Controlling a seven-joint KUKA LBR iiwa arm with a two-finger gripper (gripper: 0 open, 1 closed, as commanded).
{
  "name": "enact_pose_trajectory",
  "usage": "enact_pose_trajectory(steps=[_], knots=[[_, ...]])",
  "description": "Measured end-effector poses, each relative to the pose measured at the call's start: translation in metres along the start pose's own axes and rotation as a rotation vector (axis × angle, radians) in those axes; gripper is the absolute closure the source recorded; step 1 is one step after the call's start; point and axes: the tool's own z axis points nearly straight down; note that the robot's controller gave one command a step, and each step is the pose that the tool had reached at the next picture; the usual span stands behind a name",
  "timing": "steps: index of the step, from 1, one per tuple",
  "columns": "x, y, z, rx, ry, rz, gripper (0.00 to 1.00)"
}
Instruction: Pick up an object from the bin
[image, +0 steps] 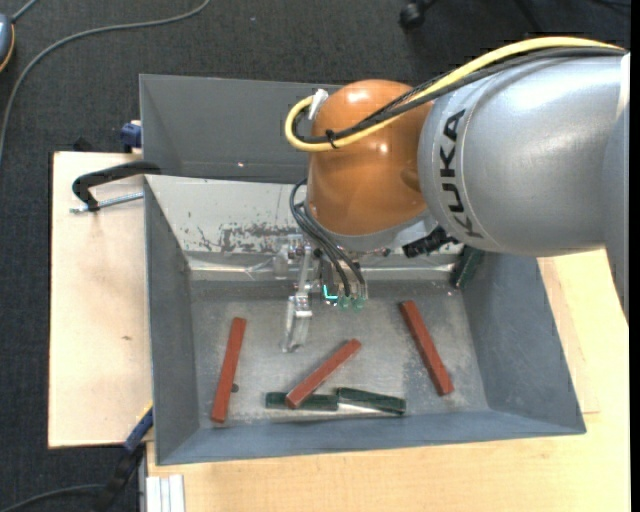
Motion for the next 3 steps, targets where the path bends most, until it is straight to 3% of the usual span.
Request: enact_pose_trajectory(steps=[1, 2, 3], knots=[[0.018, -0.098, 0.128, 0.003, 0.002, -0.058, 0.00], [0.041, -0.103, 0.142, 0.000, -0.006, -0.159, 0.00], [0.041, -0.103, 0.142, 0.000, -0.006, -0.157, 1.00]])
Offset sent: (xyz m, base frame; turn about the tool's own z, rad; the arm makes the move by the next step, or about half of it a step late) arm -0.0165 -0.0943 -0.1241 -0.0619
